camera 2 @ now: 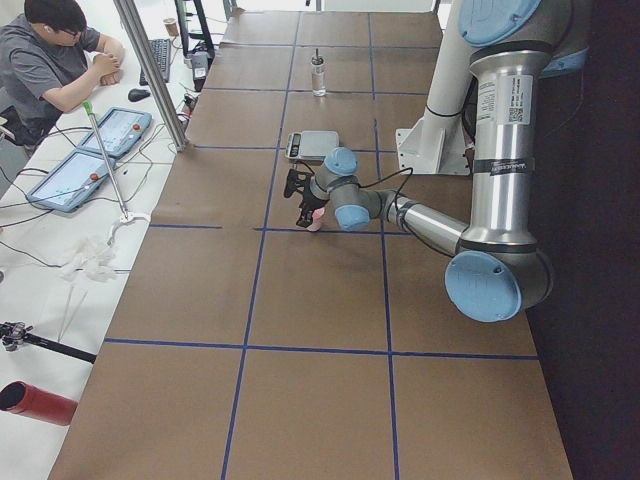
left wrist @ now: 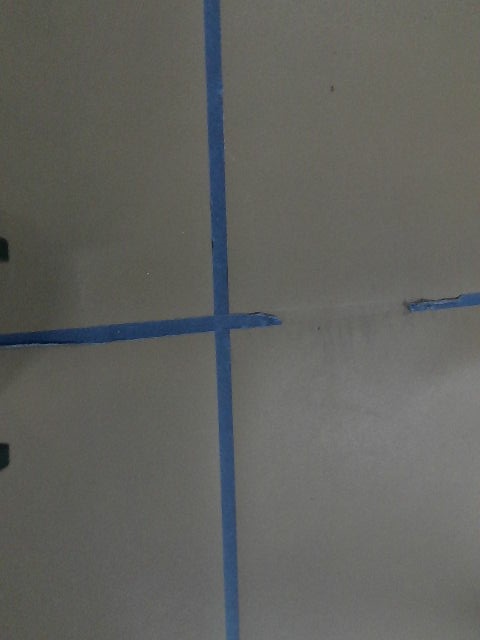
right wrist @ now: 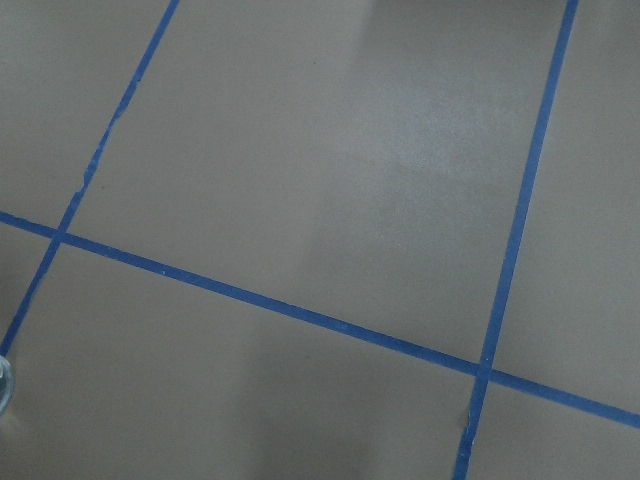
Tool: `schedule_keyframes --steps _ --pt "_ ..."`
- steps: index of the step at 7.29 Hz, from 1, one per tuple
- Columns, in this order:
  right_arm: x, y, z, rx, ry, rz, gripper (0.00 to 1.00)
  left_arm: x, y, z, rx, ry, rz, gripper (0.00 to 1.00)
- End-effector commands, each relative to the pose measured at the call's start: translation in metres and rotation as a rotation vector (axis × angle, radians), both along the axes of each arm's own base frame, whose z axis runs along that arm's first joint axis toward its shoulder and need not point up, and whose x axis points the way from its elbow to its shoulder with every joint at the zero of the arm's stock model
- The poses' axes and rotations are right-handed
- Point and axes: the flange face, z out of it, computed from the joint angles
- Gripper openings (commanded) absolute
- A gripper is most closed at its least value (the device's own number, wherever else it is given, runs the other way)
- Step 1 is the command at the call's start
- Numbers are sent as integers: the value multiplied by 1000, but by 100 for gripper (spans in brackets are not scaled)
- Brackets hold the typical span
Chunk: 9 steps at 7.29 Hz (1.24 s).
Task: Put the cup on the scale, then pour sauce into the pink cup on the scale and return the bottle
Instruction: 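Reach the left gripper to the pink cup and grasp its rim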
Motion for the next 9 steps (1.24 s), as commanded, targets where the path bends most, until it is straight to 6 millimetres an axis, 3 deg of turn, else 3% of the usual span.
schedule_keyframes --steps 1,3,5,7,9 --pt "0 0 0 -1 0 0 100 8 11 9 -9 -15 23 62" --pt "0 -1 0 1 0 0 100 11 14 9 -7 -17 27 18" --pt "0 -1 0 1 0 0 100 15 17 5 -1 -12 39 1" --pt "0 -1 0 1 0 0 100 12 20 -9 17 8 42 0" --pt "0 -1 0 1 0 0 100 11 23 -54 24 20 47 0"
